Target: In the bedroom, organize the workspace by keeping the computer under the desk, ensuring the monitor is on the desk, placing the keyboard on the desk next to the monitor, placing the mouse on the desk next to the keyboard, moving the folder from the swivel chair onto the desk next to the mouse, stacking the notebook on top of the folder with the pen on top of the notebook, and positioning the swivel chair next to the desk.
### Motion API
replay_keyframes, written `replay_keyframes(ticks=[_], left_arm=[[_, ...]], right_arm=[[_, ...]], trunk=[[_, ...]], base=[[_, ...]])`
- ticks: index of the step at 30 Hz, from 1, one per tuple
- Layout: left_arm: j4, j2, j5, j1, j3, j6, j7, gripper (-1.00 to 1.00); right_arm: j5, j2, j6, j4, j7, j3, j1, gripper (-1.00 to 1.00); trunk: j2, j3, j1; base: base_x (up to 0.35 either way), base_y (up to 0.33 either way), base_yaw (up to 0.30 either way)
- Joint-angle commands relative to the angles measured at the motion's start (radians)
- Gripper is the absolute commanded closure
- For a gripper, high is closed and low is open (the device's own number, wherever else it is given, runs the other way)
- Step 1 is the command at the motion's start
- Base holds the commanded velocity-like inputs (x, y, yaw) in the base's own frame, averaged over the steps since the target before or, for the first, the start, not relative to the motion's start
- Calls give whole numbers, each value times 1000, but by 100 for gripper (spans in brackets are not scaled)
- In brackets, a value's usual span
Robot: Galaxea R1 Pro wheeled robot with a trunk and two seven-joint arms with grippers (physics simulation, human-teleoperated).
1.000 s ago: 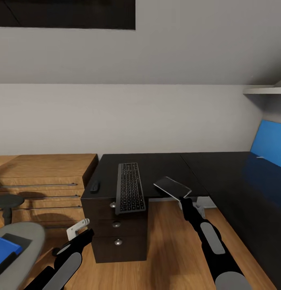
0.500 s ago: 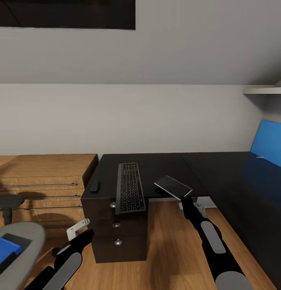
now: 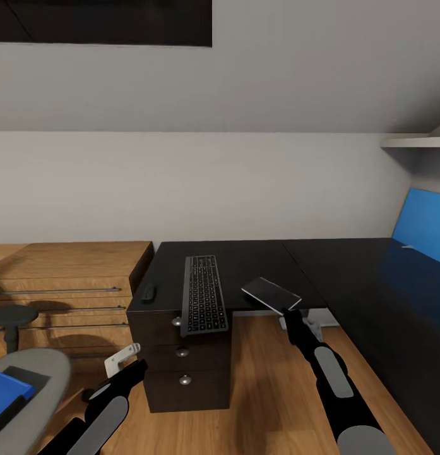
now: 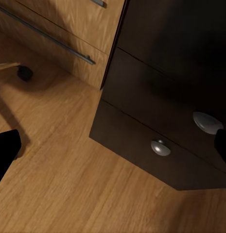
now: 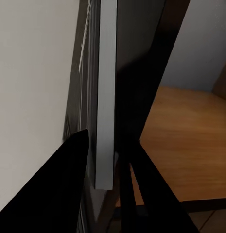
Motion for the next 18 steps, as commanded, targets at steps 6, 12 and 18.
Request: replay_keyframes(ticks=[6,12,18], left_arm=[[-1,1,3,-1,-2,5,6,-100],[-1,1,2,-1,-2,5,6,-100],[-1,1,1,-1,-2,5,6,-100]], right_arm=[[-8,1,7,-1,-5,-4,-1,100],[-8,1,7,-1,-6,-4,-1,100],[-8,1,7,-1,-6,-4,-1,100]], trunk=[[-1,-1,0],[-1,-1,0],[-1,-1,0]], base=[[0,0,0],[40,9,0],[157,49,0]])
